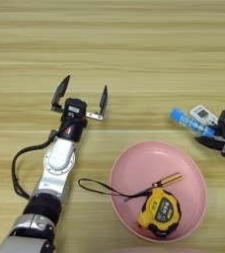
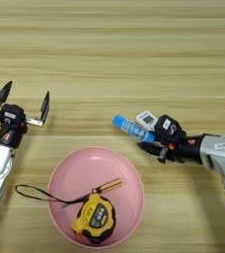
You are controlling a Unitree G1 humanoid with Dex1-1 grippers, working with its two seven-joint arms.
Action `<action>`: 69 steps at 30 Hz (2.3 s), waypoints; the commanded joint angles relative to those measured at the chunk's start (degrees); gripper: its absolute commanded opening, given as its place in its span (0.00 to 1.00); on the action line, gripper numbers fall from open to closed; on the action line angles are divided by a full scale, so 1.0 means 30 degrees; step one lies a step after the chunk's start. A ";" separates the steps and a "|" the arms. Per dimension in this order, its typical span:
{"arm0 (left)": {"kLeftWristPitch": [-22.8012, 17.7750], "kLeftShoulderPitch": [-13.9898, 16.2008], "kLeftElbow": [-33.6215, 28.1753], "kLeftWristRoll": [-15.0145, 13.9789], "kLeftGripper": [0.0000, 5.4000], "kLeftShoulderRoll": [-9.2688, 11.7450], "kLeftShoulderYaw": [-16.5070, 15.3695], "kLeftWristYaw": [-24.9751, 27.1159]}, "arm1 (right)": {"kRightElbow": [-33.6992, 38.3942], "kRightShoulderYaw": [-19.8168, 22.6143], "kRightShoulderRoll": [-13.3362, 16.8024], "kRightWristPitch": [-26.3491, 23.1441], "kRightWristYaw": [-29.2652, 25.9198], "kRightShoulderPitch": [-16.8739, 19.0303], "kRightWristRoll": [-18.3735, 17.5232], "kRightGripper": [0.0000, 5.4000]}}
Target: Move the objects on the table
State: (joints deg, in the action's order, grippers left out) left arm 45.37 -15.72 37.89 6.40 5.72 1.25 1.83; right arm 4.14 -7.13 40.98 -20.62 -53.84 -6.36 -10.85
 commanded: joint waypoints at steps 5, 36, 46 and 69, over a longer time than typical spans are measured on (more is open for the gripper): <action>0.0061 -0.0262 0.0097 0.0155 1.00 0.0106 0.0017 -0.0122 | -0.1163 -0.0657 -0.0155 0.0479 -0.0235 0.0089 0.0615 0.25; 0.0050 -0.0383 0.0229 0.0384 1.00 0.0012 0.0168 -0.0337 | 0.0593 0.1607 -0.0704 0.3465 -0.0650 -0.0500 -0.1249 0.82; 0.0102 -0.0419 0.0339 0.0535 1.00 0.0025 0.0224 -0.0497 | 0.0468 0.0683 -0.0315 0.4580 -0.3353 -0.0589 -0.1724 0.99; -0.0475 -0.0238 0.0349 -0.0942 1.00 -0.0337 -0.0337 -0.0054 | -0.1402 -0.4564 -0.0535 0.5969 -0.6321 -0.2531 0.2128 0.99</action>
State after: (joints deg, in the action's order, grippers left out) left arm 45.30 -16.45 38.87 5.35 5.16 0.77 0.83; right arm 0.93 -19.95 39.76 -3.60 -72.76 -12.33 -5.76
